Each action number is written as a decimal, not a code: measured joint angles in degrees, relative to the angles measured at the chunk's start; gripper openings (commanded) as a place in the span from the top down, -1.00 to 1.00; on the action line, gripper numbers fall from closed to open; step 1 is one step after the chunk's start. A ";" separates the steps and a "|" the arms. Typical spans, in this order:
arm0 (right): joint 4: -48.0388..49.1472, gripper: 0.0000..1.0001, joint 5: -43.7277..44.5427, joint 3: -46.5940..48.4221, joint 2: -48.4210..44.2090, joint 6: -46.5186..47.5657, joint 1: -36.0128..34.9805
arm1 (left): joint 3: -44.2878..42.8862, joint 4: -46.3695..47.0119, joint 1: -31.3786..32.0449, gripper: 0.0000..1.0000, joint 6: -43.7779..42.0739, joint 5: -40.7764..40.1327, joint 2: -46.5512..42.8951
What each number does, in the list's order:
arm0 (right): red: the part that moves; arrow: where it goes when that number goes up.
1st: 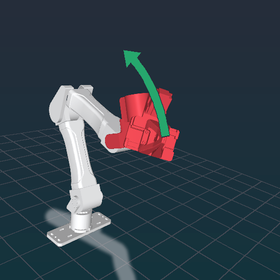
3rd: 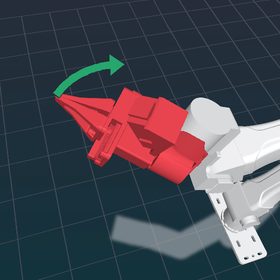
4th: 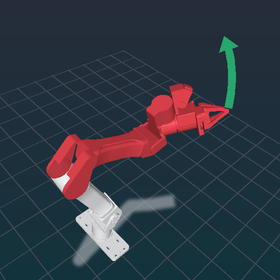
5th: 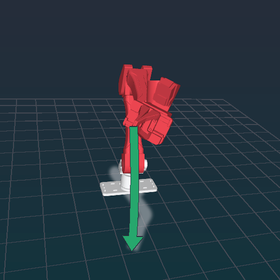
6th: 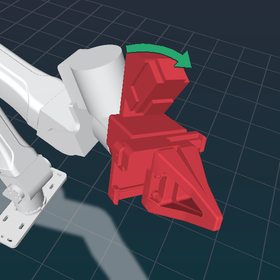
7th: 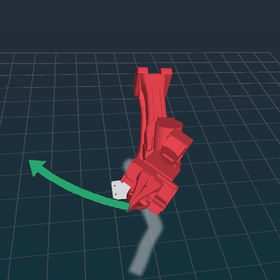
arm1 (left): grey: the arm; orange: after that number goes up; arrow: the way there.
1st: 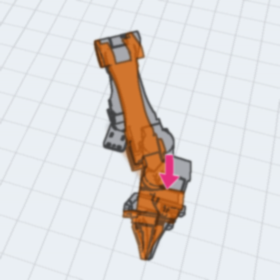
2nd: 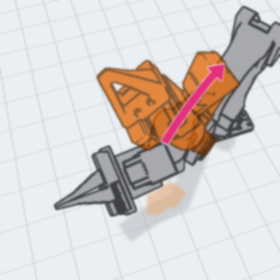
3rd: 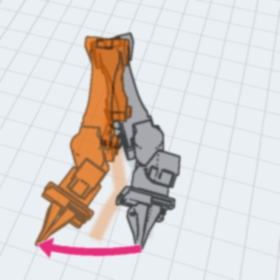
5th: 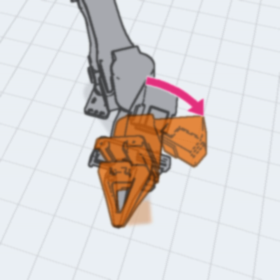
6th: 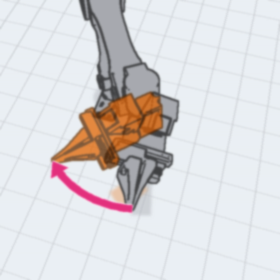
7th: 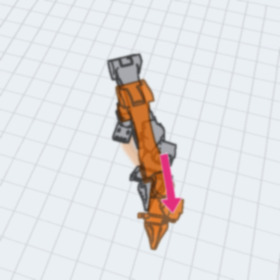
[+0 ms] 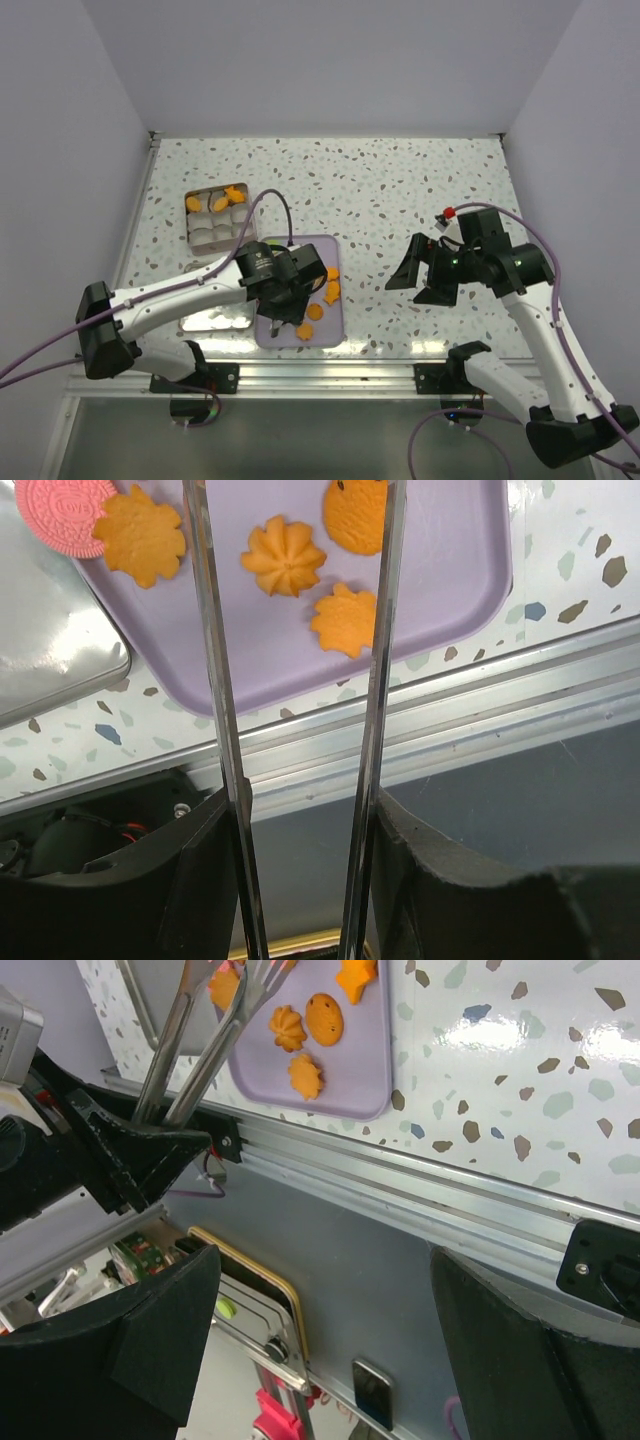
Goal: Pack the cookies
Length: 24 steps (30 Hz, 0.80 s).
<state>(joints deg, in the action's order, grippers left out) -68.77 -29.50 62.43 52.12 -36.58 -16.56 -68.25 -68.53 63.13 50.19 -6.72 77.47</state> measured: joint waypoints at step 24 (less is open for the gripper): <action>0.11 -0.79 0.02 0.00 2.67 0.81 0.00 | -0.87 0.07 0.00 0.25 -1.97 -1.66 7.13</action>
<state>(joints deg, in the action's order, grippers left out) -68.66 -29.47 62.43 54.78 -35.77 -16.56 -69.12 -68.47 63.13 48.23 -8.38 84.60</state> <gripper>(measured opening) 0.891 0.413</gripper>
